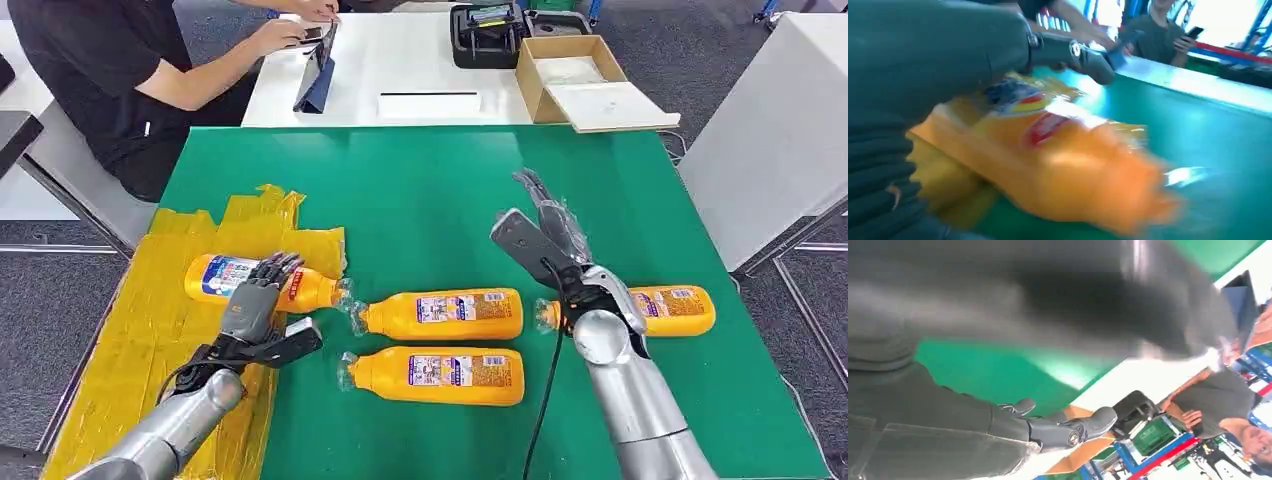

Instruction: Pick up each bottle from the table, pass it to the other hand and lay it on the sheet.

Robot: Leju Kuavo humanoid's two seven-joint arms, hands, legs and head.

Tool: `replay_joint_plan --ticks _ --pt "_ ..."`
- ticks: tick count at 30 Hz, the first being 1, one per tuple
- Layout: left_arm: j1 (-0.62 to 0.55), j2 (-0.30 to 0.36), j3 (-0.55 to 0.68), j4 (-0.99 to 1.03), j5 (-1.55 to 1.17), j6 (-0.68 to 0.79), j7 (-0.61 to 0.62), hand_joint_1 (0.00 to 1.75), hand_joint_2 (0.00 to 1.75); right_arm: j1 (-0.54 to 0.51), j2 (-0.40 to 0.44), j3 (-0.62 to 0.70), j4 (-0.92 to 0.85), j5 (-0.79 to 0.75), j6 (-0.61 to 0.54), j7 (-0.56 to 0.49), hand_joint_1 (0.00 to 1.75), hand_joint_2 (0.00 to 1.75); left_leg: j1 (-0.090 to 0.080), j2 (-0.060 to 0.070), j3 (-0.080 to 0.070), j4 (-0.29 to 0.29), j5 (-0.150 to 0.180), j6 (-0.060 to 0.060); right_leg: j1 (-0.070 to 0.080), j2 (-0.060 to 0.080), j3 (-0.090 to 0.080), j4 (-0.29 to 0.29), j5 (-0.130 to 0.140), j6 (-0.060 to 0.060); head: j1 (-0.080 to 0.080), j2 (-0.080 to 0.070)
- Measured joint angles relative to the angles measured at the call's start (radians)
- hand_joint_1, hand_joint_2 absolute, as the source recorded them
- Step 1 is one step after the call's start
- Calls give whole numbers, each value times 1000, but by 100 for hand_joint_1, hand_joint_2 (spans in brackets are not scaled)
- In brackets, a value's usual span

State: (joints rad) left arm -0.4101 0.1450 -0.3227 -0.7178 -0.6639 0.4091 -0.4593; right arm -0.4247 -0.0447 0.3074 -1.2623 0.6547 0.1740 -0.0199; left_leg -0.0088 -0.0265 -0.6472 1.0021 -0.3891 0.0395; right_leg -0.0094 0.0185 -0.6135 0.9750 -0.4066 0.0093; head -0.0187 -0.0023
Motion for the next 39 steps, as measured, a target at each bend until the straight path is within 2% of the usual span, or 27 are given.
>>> replay_joint_plan --ticks 4,7,9,14,21,26,34,39 --pt "109 51 39 -305 258 -119 45 0 0 92 -61 -11 -71 73 6 -18 0 175 -1 5 0 1 -2 3 -1 2 -1 -1 0 1 -1 0" --pt "193 85 172 -523 517 -224 28 0 0 185 -122 -27 -163 158 10 -10 0 175 0 5 0 1 -4 5 -3 2 -4 -1 0 0 -1 0" --pt "235 104 276 -624 562 -264 6 0 0 258 -155 -50 -224 215 11 -8 0 175 1 5 0 1 -5 4 -3 2 -4 -2 -1 -1 -1 0" --pt "275 111 428 -731 559 -304 -29 0 0 378 -175 -125 -331 251 25 -27 0 175 4 6 1 0 -6 3 -2 5 -4 -1 -2 -3 -2 0" --pt "271 104 438 -739 516 -300 -30 0 0 491 -193 -208 -406 277 35 -48 0 175 5 6 2 0 -6 2 0 4 -4 -1 -2 -4 -1 0" --pt "262 104 438 -735 523 -295 -16 0 0 511 -238 -236 -407 286 51 -58 0 175 5 8 2 0 -6 2 0 6 -4 -1 -2 -4 -2 0" --pt "279 104 439 -738 530 -295 -10 0 0 473 -321 -251 -374 336 58 -35 0 175 5 7 1 0 -6 3 0 5 -3 -1 -2 -4 -1 0" --pt "278 104 435 -739 543 -295 -8 0 0 384 -360 -226 -233 441 26 -3 0 175 5 10 2 0 -6 2 0 6 -4 -1 -2 -4 -1 0"
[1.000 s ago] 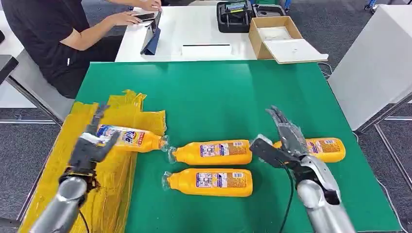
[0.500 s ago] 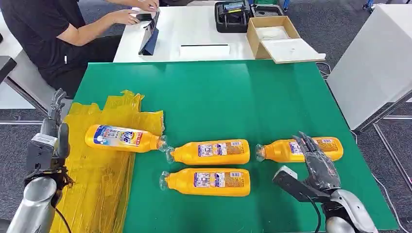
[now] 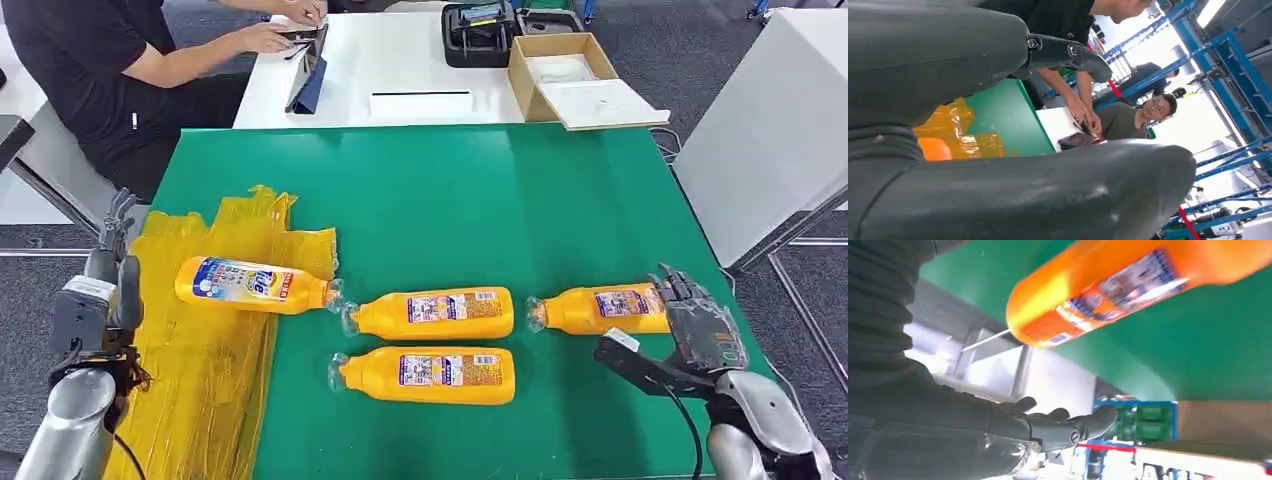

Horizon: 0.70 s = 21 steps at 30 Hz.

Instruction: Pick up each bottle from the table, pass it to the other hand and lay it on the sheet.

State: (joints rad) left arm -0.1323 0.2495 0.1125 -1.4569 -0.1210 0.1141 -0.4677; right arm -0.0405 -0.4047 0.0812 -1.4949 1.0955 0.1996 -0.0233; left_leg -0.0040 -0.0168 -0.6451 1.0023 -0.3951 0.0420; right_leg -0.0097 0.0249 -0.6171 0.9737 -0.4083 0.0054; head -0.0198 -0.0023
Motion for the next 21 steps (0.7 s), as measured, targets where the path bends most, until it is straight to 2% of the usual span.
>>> replay_joint_plan --ticks 6,15,21 --pt "-28 0 -11 20 21 -1 0 0 0 -103 -10 47 179 25 -10 -3 0 175 0 0 0 0 1 0 0 -1 1 0 1 -1 0 0" --pt "-20 3 -11 34 86 5 -20 0 0 -302 -76 208 476 -34 25 -94 0 175 0 1 0 0 1 1 0 1 0 0 1 -2 0 0" --pt "-1 14 5 34 117 3 -33 0 0 -356 -115 318 564 -105 48 -104 0 175 1 0 0 0 1 1 0 0 1 0 1 -2 0 0"
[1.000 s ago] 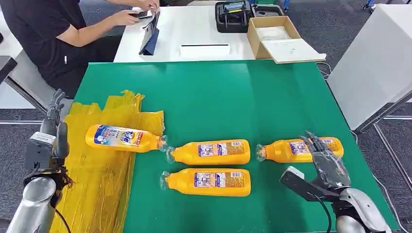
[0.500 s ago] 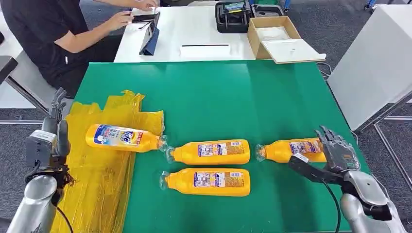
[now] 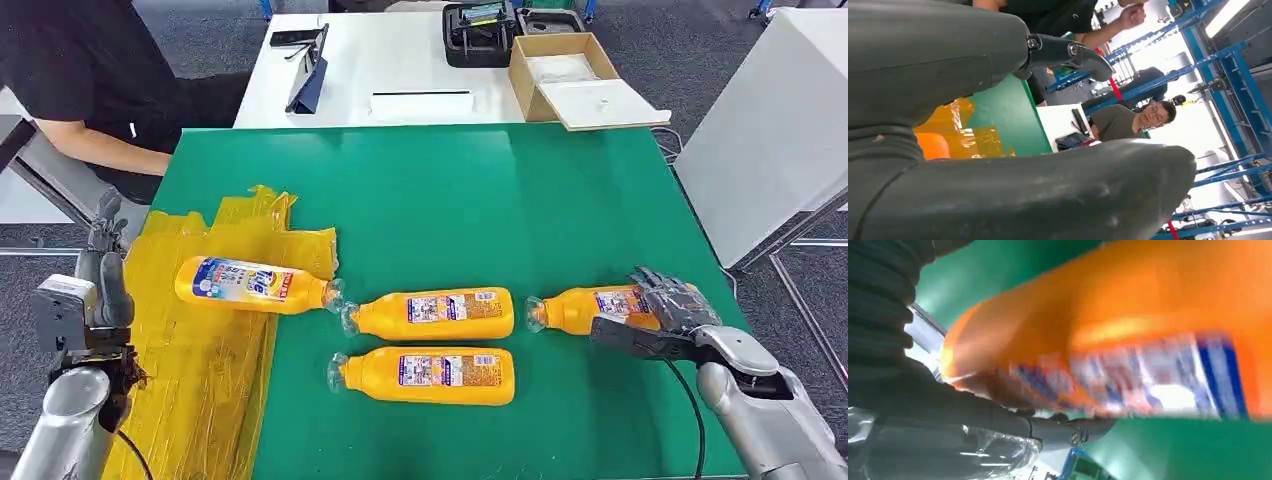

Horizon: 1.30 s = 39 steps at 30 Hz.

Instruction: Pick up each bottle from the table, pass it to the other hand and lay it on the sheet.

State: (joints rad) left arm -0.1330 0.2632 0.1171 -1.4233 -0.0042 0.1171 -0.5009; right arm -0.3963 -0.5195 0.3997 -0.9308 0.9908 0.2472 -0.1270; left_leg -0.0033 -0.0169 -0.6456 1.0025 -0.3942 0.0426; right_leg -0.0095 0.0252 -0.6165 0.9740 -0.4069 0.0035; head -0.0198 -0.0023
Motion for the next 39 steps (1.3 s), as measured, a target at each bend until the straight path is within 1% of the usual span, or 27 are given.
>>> replay_joint_plan --ticks 2,3,4,5,6,9,16,24,31,33,34,35,39 --pt "14 5 5 0 12 0 -5 0 0 -5 -18 23 6 -16 6 0 0 175 0 0 0 0 0 0 0 0 0 0 0 0 -1 0" --pt "21 8 9 0 17 0 -8 0 0 -8 -29 35 10 -25 14 0 19 175 0 0 0 0 0 0 0 0 0 0 0 0 0 0" --pt "26 9 12 0 26 0 -12 0 0 -12 -39 49 13 -37 28 -2 19 175 0 0 0 0 0 0 0 0 0 0 0 0 0 0" --pt "30 13 14 0 32 0 -15 0 0 -21 -52 65 16 -49 45 -9 155 175 0 0 0 0 0 0 0 0 0 0 0 0 -1 0" --pt "30 16 16 0 37 0 -17 0 0 -30 -61 79 19 -59 64 -15 175 175 0 1 0 0 0 0 0 0 0 0 0 0 0 0" --pt "30 23 18 0 45 0 -21 0 0 -61 -96 133 37 -91 130 -29 175 175 0 -1 0 0 0 0 0 -1 0 0 0 0 0 0" --pt "19 31 17 0 55 0 -16 0 0 -93 -140 207 41 -151 168 -19 175 175 0 -1 1 1 0 0 0 -1 2 0 0 0 0 0" --pt "41 39 32 -4 69 4 -8 0 0 -100 -182 230 13 -283 204 38 175 175 0 -1 1 0 0 0 0 -2 2 0 0 0 0 0" --pt "52 40 43 -11 72 3 -3 0 0 -100 -206 233 -10 -308 211 50 175 175 0 -1 1 0 0 0 0 -2 2 0 0 0 0 0" --pt "59 43 45 -13 85 -17 13 0 0 -102 -217 230 -24 -364 211 66 175 175 0 -1 0 0 0 0 0 -2 2 0 0 0 0 0" --pt "67 46 48 -16 97 -30 21 0 0 -104 -230 225 -44 -415 214 79 175 175 0 -1 0 0 0 0 0 -1 2 0 0 0 0 0" --pt "76 48 55 -22 110 -44 28 0 175 -109 -244 217 -69 -465 220 96 175 175 0 -1 0 0 0 0 0 -1 1 0 0 0 0 0" --pt "134 50 96 -65 154 -119 46 0 175 -124 -306 120 -226 -652 202 174 175 175 0 0 0 1 0 0 0 -1 0 0 0 0 0 0"
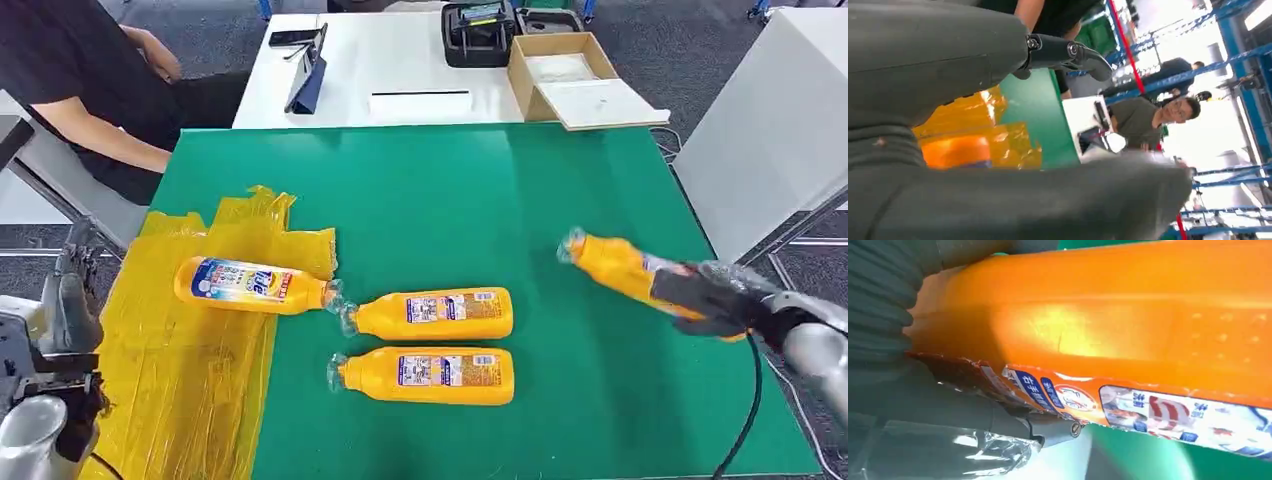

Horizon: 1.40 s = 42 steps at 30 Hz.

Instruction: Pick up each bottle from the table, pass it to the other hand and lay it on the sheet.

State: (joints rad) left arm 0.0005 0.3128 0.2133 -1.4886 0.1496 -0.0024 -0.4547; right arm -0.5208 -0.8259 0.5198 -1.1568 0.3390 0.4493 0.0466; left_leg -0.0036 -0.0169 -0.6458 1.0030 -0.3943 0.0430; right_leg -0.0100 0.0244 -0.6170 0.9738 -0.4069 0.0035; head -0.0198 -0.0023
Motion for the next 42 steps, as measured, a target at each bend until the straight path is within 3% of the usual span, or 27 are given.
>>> replay_joint_plan --ticks 5,11,14,17,21,26,29,33,37,42 --pt "47 -8 26 -37 8 -30 6 0 175 15 -64 -144 -179 -61 11 44 175 175 0 -3 -2 0 0 0 0 -1 -1 0 -1 0 0 0" --pt "55 -14 32 -48 24 -49 13 0 175 21 -96 -200 -257 -85 32 45 175 175 0 -2 -2 0 -1 1 0 -1 0 0 -1 0 0 0" --pt "40 -20 26 -48 121 -145 25 0 175 -144 -73 -178 -257 -113 77 43 175 175 0 4 -3 -1 0 0 0 4 -2 0 1 -1 0 0" --pt "-47 -36 -22 -35 152 -168 26 0 175 -300 60 -113 -158 -59 -1 2 175 175 2 9 0 0 2 -1 2 7 -1 0 4 -3 0 0" --pt "-198 -63 -116 23 182 -153 42 0 175 -367 247 -24 -48 -23 -138 -25 175 175 4 7 0 0 7 -2 3 6 -1 0 8 -5 0 0" --pt "-299 -103 -201 71 259 -170 73 0 175 -371 416 42 6 44 -253 -15 175 175 5 7 -1 0 8 -2 4 7 -1 2 8 -5 0 0" --pt "-373 -157 -256 98 368 -218 135 0 175 -372 605 100 68 99 -307 -5 175 175 5 14 -1 0 7 -2 4 15 -3 2 8 -5 0 0" --pt "-415 -214 -309 107 451 -226 164 0 175 -365 805 166 145 115 -345 -3 175 175 6 12 -1 0 7 -3 4 14 -5 2 7 -6 0 0" --pt "-427 -245 -332 107 466 -191 170 0 175 -342 928 201 186 119 -363 -5 175 175 7 11 -3 -1 7 -4 6 12 -6 2 7 -6 0 0" --pt "-432 -277 -345 100 468 -169 182 0 175 -305 1023 239 220 142 -375 -3 175 175 6 12 -3 -1 5 -5 6 12 -7 2 7 -6 0 0"
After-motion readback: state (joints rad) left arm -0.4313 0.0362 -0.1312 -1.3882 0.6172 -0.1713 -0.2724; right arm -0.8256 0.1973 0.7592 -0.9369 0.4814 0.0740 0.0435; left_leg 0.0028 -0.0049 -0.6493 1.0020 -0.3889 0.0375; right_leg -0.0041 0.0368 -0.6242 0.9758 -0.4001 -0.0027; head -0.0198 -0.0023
